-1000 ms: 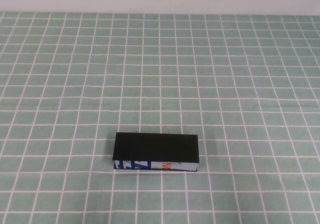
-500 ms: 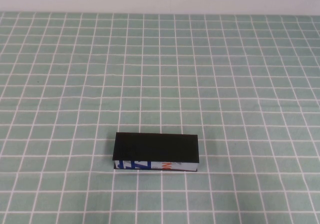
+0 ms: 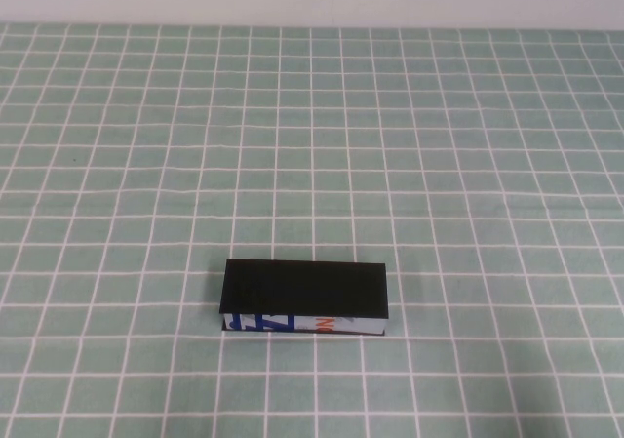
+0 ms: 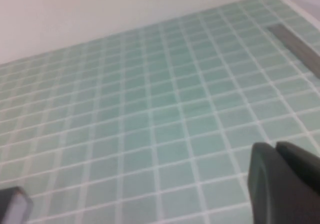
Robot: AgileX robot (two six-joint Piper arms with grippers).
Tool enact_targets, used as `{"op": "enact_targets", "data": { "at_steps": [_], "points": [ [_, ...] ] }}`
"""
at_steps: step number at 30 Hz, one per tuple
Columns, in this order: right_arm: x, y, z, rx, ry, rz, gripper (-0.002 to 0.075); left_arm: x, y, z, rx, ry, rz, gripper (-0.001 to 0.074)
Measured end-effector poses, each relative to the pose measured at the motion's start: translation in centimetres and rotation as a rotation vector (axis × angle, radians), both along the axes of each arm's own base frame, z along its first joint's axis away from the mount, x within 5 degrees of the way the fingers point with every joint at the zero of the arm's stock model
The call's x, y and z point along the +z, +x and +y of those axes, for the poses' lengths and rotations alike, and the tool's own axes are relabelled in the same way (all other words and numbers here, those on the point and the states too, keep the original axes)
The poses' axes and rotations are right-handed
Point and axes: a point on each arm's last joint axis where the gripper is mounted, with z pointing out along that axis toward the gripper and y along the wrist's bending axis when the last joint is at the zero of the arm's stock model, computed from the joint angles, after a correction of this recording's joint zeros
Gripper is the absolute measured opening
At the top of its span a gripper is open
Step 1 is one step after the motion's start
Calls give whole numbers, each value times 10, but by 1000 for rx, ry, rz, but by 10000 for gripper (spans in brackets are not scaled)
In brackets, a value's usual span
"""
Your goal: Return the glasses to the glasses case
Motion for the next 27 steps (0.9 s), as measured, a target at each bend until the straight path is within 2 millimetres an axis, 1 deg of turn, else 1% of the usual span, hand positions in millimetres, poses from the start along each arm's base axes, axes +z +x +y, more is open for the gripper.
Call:
{"op": "enact_targets", "data": {
  "at_steps": [4, 7, 11, 14, 20, 27],
  "points": [
    [-25, -6, -3, -39, -56, -7, -11, 0, 0, 0, 0, 2, 1, -2],
    [-43, -5, -5, -48, -95, 56, -11, 0, 0, 0, 1, 2, 0, -2],
    [-66, -4, -6, -50, -103, 140, -11, 0, 0, 0, 1, 0, 0, -2],
    [-66, -3, -6, -47, -114, 118, -11, 0, 0, 0, 1, 0, 1, -2],
    [-66, -3, -5, 0, -207, 111, -11, 0, 0, 0, 1, 0, 1, -2],
    [-65, -3, -3, 21, -215, 106, -11, 0, 0, 0, 1, 0, 1, -2]
  ]
}}
